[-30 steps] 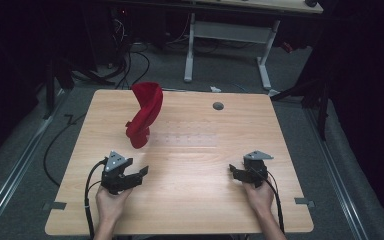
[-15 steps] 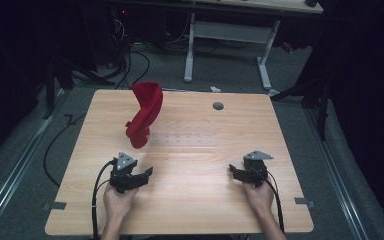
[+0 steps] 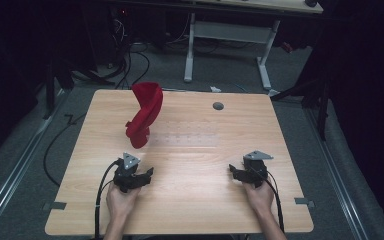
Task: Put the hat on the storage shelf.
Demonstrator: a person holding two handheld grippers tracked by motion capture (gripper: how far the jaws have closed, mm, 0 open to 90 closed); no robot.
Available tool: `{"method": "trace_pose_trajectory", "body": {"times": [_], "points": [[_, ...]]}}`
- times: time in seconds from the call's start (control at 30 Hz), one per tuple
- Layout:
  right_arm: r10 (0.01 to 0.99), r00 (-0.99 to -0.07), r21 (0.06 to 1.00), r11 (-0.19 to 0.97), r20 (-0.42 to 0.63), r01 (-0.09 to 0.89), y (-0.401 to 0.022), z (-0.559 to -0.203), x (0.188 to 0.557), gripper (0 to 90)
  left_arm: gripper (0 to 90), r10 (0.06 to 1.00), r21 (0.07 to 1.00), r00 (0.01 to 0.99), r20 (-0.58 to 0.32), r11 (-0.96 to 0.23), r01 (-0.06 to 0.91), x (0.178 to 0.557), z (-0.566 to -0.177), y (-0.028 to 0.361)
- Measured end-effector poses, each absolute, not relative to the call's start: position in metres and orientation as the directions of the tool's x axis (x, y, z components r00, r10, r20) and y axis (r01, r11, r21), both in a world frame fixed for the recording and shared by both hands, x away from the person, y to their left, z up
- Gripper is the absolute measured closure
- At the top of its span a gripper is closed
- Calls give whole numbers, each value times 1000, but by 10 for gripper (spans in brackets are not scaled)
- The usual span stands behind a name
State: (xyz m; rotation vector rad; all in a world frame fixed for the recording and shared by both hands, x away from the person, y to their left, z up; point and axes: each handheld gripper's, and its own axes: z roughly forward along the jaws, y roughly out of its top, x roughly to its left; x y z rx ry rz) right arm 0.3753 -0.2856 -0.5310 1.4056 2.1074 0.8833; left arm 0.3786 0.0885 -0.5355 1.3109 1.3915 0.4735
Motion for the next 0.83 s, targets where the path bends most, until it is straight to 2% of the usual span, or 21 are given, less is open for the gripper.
{"method": "trace_pose_trajectory", "body": {"times": [0.17, 0.83], "points": [[926, -376, 722, 273, -20, 635, -285, -531, 375, 331, 316, 902, 858, 219, -371, 244, 452, 382, -545, 81], [921, -389, 723, 282, -20, 631, -285, -531, 375, 328, 296, 896, 854, 212, -391, 267, 446, 382, -547, 78]]}}
